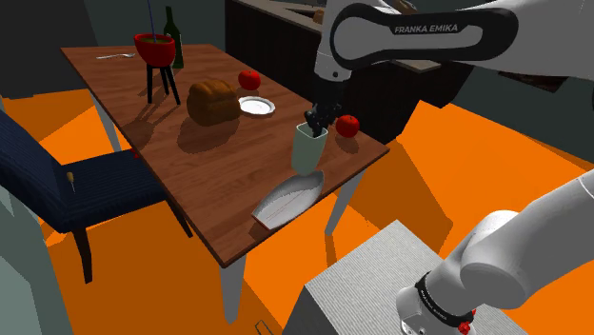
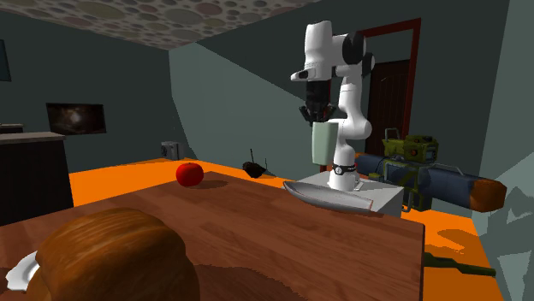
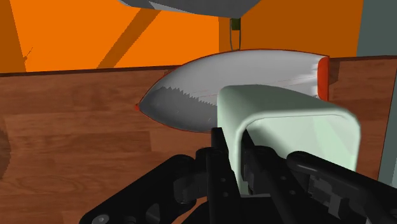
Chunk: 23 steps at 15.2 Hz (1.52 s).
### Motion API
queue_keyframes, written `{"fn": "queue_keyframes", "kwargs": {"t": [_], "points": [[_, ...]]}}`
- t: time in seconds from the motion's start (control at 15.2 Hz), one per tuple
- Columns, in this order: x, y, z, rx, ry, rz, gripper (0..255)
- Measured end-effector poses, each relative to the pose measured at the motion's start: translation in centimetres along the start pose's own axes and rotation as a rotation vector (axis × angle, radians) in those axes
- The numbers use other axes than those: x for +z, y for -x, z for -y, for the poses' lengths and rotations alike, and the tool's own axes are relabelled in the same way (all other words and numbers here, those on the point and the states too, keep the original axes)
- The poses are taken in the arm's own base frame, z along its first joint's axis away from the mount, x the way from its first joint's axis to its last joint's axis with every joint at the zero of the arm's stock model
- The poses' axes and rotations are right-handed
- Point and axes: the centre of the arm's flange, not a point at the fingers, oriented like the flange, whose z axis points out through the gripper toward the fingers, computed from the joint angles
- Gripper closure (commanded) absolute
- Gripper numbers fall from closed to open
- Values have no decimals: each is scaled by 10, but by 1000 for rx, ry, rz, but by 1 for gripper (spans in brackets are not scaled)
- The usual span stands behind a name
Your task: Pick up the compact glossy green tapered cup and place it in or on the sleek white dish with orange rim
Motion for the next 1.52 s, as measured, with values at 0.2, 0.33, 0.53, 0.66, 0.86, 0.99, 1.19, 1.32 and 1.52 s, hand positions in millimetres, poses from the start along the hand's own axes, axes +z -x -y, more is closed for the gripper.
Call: {"fn": "queue_keyframes", "kwargs": {"t": [0.2, 0.33, 0.53, 0.66, 0.86, 0.99, 1.19, 1.32, 1.52], "points": [[16, -1, 1, 0, 0, 0, 255], [26, -1, 0, 0, 0, 0, 255], [41, -3, 1, 0, 0, 0, 255], [52, -3, 1, 0, 0, 0, 255], [68, -2, 1, 0, 0, 0, 255], [80, -4, 2, 0, 0, 0, 255], [91, -6, 1, 0, 0, 0, 255], [93, -5, 2, 0, 0, 0, 255], [93, -5, 2, 0, 0, 0, 255]]}}
